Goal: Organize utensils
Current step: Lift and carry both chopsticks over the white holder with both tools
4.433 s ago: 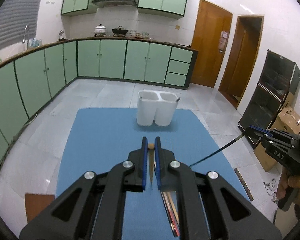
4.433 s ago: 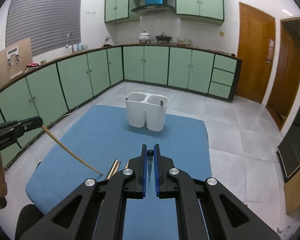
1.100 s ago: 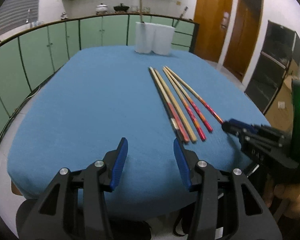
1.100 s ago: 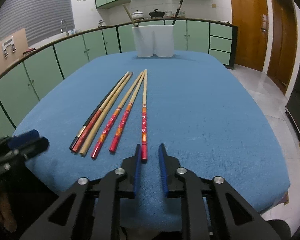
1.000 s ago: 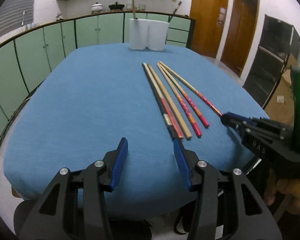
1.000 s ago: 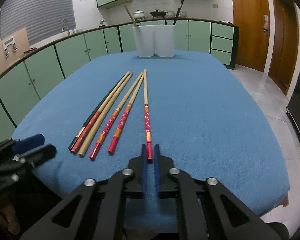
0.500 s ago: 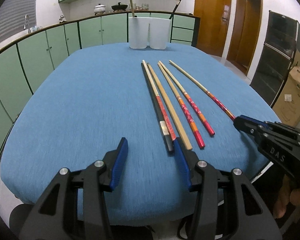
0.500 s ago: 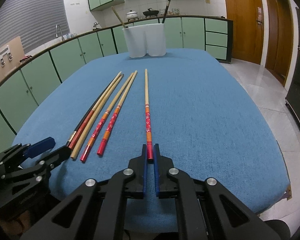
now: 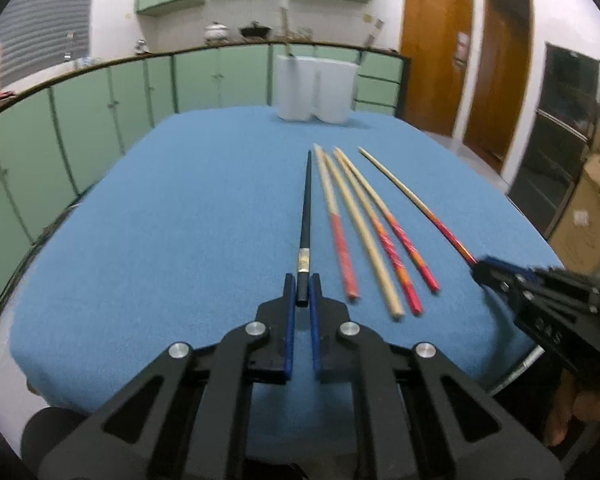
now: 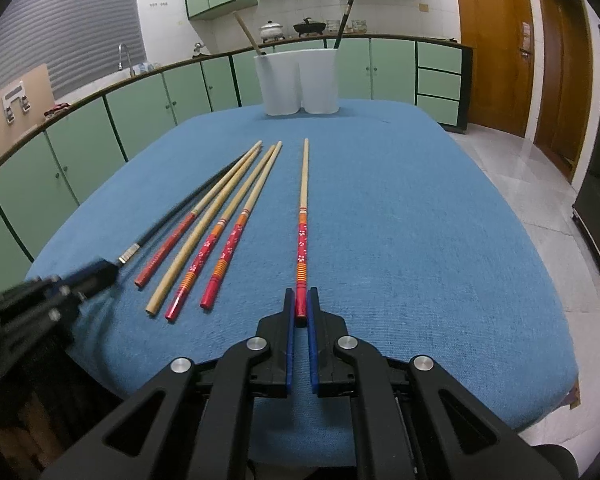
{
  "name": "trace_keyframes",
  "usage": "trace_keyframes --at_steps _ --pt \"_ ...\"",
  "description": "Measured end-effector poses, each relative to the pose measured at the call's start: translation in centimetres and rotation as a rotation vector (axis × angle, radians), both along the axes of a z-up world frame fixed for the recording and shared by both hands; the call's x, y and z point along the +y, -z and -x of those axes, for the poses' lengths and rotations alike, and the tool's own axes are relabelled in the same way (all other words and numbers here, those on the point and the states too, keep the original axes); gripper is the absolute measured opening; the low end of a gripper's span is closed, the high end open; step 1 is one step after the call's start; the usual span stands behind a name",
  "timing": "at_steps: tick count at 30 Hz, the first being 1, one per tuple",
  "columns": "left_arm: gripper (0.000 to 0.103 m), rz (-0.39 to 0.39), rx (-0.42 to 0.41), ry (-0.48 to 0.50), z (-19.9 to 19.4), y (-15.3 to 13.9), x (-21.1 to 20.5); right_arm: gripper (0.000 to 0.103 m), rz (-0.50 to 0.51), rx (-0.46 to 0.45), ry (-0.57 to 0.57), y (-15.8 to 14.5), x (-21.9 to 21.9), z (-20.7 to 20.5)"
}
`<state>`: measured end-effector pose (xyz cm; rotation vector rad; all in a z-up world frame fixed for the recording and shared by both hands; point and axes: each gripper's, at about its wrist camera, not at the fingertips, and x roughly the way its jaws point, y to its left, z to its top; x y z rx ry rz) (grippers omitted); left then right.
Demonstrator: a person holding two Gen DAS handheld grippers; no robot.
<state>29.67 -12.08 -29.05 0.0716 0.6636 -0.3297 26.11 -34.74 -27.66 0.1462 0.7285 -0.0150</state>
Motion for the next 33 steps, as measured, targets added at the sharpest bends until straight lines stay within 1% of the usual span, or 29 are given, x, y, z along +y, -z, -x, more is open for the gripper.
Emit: trace_keyframes --at_steps 2,5,11,13,14,16,17,18,21,25,29,33 --pt "0.006 -0.004 0.004 -0.03 -0.2 0.0 0.6 0.006 0.0 -0.001 0.004 0.0 0.1 0.0" --pt "0.006 -0.006 0.032 -0.053 -0.5 0.4 1.2 0.006 0.005 -0.001 -0.001 0.0 0.5 -0.1" --pt "0.008 -0.032 0.062 -0.056 -0.8 1.0 1.0 0.007 0.045 -0.008 -0.015 0.2 1.3 -0.1" --pt "0.012 -0.031 0.064 -0.052 -0.8 1.1 1.0 0.007 0.049 -0.008 -0.016 0.2 1.3 -0.1" --pt "0.012 -0.03 0.064 -0.049 -0.7 1.1 1.0 0.006 0.049 -0.007 -0.015 0.1 1.3 -0.2" --pt "0.01 -0.019 0.072 -0.037 -0.6 1.1 1.2 0.006 0.039 -0.005 -0.014 0.0 1.2 -0.1" --pt "0.007 -0.011 0.075 -0.033 -0.6 1.0 1.3 0.006 0.032 -0.009 -0.012 -0.3 1.1 0.0" --pt "0.006 -0.005 0.077 -0.029 -0.6 0.9 1.3 0.006 0.025 -0.017 -0.01 -0.7 1.0 0.2" --pt "0.006 0.014 0.071 -0.023 -0.3 -0.2 1.7 0.006 0.011 -0.047 -0.004 -2.2 0.9 0.8" --pt "0.006 0.047 0.053 -0.035 0.2 -2.6 2.5 0.006 -0.009 -0.079 0.011 -4.7 0.5 1.3" --pt "0.006 0.078 0.019 -0.038 0.1 -5.8 3.3 0.006 -0.027 -0.112 0.024 -7.7 -0.2 1.2" --pt "0.006 0.103 -0.02 -0.031 -0.6 -9.3 3.8 0.006 -0.012 -0.142 0.015 -11.0 -0.6 0.5"
